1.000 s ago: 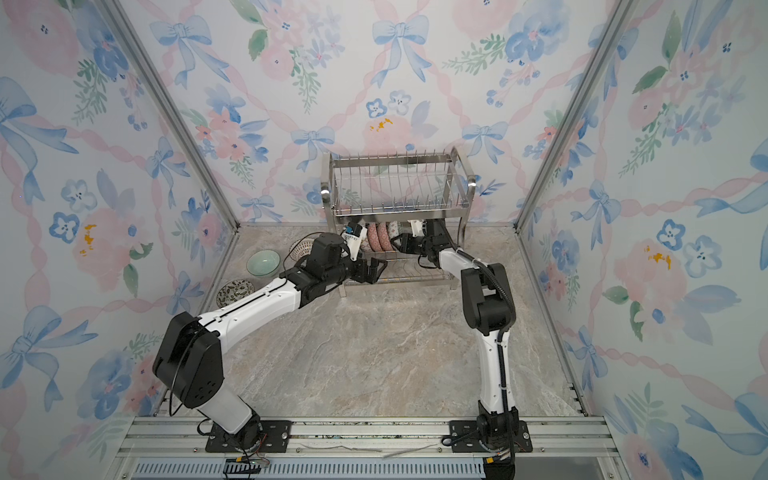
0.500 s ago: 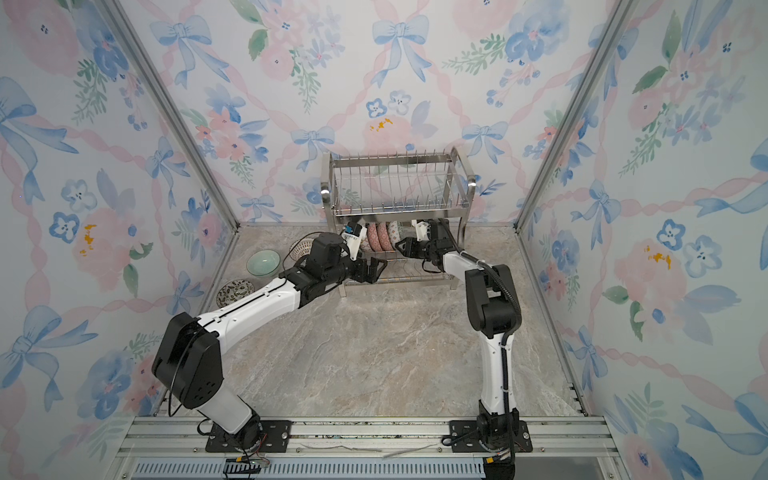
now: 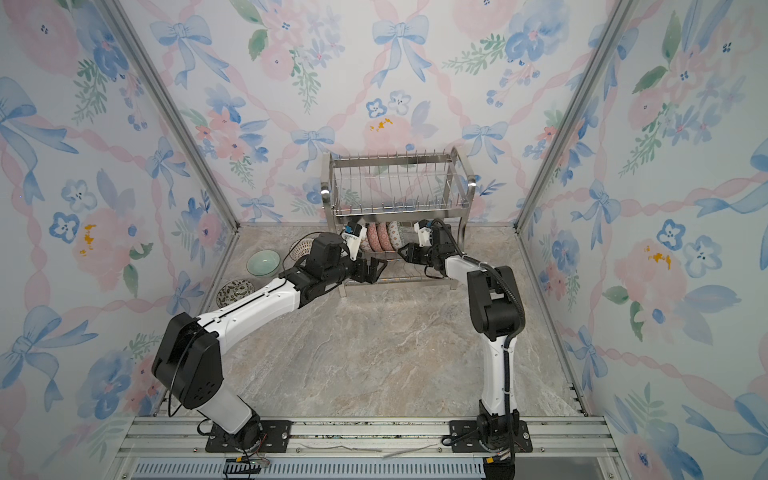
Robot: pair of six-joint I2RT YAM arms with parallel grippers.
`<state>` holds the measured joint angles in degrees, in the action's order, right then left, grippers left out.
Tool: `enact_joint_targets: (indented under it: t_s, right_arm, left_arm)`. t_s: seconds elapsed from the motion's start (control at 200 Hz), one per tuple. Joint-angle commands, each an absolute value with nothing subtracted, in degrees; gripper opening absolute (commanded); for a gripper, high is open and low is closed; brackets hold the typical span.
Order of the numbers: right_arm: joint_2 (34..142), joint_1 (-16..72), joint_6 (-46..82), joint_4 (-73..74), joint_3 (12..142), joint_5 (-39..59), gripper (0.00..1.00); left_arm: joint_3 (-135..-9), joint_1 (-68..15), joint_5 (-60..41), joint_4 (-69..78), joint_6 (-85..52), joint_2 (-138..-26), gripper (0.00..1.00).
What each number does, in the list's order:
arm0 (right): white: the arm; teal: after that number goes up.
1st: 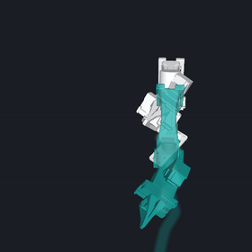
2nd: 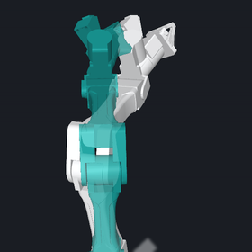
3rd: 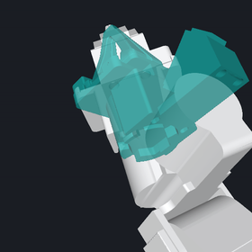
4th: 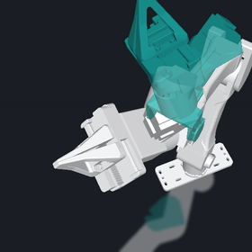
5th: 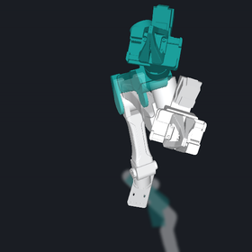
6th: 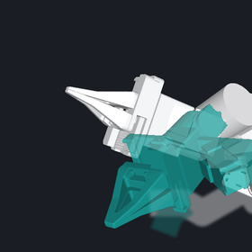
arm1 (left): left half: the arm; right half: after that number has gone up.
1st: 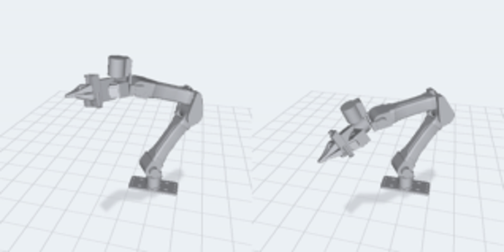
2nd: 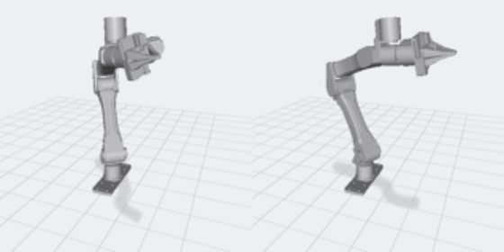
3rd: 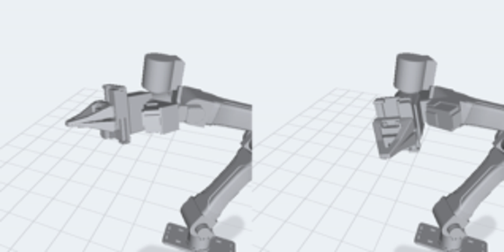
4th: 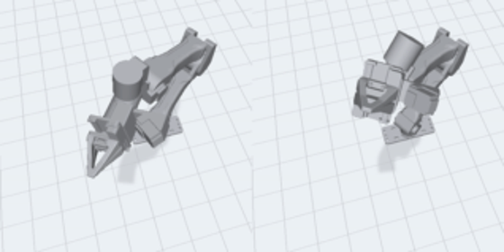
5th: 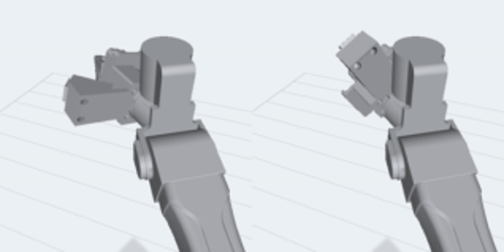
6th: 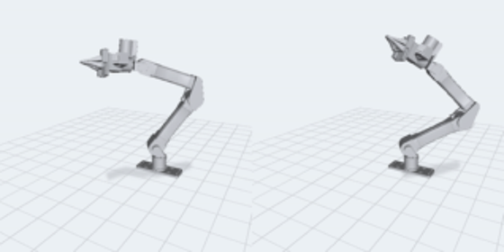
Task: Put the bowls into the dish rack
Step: 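Push the green-geometric bowl against the row of bowls with the right gripper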
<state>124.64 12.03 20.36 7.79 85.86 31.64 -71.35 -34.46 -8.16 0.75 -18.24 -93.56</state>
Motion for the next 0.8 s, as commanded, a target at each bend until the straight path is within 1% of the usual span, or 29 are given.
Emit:
enact_joint_targets:
  t_s: [0.0,0.28,0.795]
  right_arm:
    - [119.8,11.6,21.3,10.2,83.4,31.3,0.44]
    - [115.6,12.3,22.2,12.6,77.5,30.4,0.44]
    - [107.9,14.1,21.9,14.3,68.6,28.4,0.51]
  left_arm:
    - [-70.9,-34.0,-8.5,1.3,-18.6,-91.4,0.98]
    - [-70.8,-34.1,-8.2,1.2,-18.8,-91.1,0.98]
    - [-70.3,-34.0,-7.0,1.2,-19.1,-90.1,0.98]
